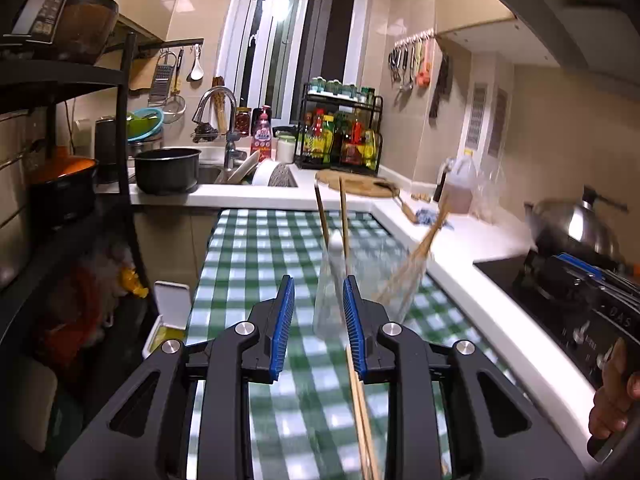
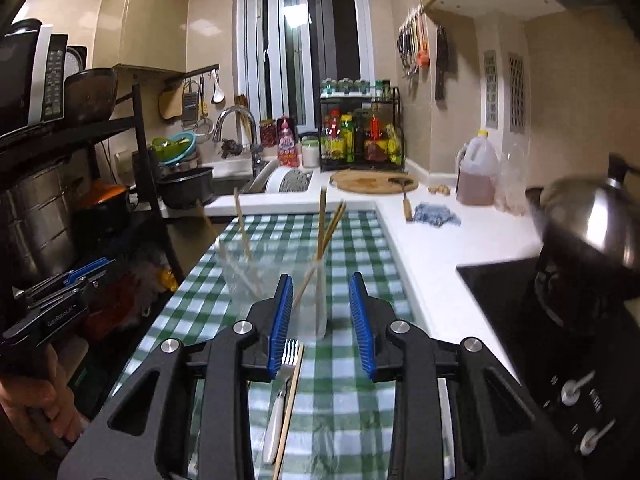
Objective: Organize utensils
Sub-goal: 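Move both open tools back down to the remaining utensils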
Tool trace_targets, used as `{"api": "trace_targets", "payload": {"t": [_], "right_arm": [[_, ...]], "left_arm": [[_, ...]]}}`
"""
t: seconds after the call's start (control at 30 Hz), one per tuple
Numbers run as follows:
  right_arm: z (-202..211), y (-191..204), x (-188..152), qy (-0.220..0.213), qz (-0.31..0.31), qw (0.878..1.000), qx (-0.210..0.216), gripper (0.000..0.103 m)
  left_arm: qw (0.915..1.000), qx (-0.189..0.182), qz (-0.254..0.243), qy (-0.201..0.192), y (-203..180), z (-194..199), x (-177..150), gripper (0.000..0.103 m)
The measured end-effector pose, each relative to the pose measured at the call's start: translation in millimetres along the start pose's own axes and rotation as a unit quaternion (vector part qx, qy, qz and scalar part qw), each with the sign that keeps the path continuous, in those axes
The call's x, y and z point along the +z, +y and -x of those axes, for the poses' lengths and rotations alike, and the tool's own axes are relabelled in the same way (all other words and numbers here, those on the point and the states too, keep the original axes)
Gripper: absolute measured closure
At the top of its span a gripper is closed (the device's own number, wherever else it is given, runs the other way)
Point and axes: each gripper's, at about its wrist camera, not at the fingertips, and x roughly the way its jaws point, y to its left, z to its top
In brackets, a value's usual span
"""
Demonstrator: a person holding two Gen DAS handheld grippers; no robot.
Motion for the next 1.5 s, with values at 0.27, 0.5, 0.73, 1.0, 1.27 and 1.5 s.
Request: {"api": "trace_targets", "payload": {"t": [0.27,0.5,0.73,1.0,1.27,1.5], "right_arm": [[-8.3,-7.3,-60.6,0.029,-0.021,0.999,0.002,0.072],[-33.9,3.6,-98.1,0.074,-0.007,0.997,0.021,0.083],[-59.6,15.5,-126.5,0.142,-0.004,0.989,0.043,0.087],[-79.0,29.7,-154.4,0.213,0.008,0.976,0.047,0.087],[-81.8,36.8,-160.6,0.228,0.032,0.973,0.035,0.086],[-83.7,34.0,-162.3,0.236,0.034,0.971,0.027,0.085]], "left_arm": [[0.9995,0.01,-0.009,0.029,-8.8,10.4,-47.6,0.078],[0.997,0.018,0.027,0.07,8.0,-2.3,-89.0,0.082],[0.9924,-0.009,0.026,0.12,3.1,-19.8,-117.8,0.084],[0.9833,-0.051,0.027,0.172,-13.4,-37.8,-149.1,0.085],[0.9798,-0.055,0.012,0.192,-23.6,-46.3,-160.3,0.085],[0.9806,-0.038,-0.015,0.192,-32.3,-48.6,-161.9,0.086]]}}
